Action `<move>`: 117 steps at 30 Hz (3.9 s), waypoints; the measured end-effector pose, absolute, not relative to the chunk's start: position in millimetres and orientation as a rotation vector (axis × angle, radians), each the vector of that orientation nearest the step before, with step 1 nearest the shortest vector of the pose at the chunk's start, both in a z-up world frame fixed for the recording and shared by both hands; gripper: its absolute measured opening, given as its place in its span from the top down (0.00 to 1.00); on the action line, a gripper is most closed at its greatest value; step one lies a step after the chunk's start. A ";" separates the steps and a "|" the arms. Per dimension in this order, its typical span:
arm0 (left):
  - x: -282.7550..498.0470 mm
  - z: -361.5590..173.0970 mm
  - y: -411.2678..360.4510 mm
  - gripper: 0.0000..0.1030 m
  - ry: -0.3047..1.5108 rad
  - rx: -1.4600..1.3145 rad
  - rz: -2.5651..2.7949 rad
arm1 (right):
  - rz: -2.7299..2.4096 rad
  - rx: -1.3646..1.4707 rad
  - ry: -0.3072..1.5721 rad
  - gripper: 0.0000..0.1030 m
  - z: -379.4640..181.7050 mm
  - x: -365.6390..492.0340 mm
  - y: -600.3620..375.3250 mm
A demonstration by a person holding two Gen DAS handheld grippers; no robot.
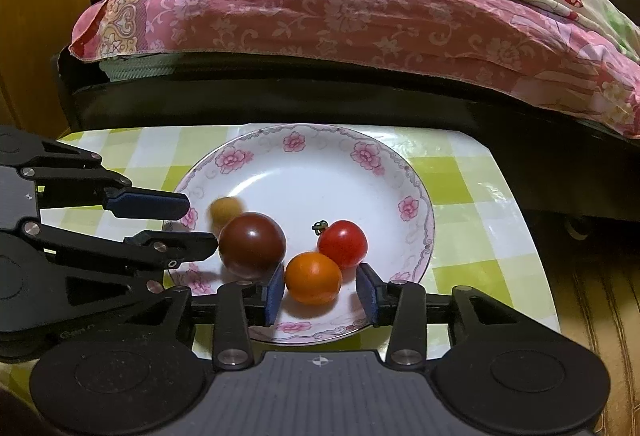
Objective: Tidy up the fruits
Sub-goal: 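Open both tools to release the longan and orange onto the plate, then move both tools back toward the remaining fruits on the tablecloth, then grasp a tangerine with the left tool while the right tool grasps another tangerine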
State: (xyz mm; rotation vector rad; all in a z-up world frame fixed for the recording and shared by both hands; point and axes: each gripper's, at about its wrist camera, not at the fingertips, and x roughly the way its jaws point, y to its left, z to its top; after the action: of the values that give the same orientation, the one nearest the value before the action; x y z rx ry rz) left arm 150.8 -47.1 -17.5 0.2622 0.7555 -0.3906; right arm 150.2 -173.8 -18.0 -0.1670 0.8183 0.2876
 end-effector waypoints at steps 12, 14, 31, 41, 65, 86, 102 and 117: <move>148.2 -4.7 -38.7 0.64 0.738 0.232 -0.372 | 0.247 -0.126 0.768 0.62 -3.6 148.1 -185.5; 146.9 -3.6 -37.8 0.64 0.737 0.231 -0.371 | 0.242 -0.115 0.761 0.62 -0.4 147.7 -188.0; 124.3 2.5 -28.3 0.64 0.741 0.231 -0.359 | 0.274 -0.140 0.762 0.62 9.4 122.5 -169.3; 107.1 9.9 -18.7 0.64 0.734 0.228 -0.346 | 0.279 -0.160 0.762 0.62 14.9 105.5 -160.9; 46.8 -4.2 27.0 0.64 0.818 0.331 -0.362 | 0.444 -0.156 0.866 0.62 3.3 52.5 -127.4; 94.3 -33.5 28.5 0.60 0.826 0.310 -0.354 | 0.506 -0.147 0.936 0.63 -23.7 66.5 -112.8; 112.6 -42.6 27.9 0.60 0.851 0.273 -0.340 | 0.567 -0.104 0.991 0.79 -29.3 69.4 -107.0; 64.5 -33.9 34.6 0.60 0.938 0.287 -0.421 | 0.510 -0.136 1.010 0.79 -23.6 61.4 -122.8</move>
State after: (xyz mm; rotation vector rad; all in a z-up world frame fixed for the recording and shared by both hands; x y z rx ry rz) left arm 64.5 34.6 -33.9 0.2875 0.9379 -0.4208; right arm 61.4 -122.8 -23.6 -0.1364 1.0105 0.5097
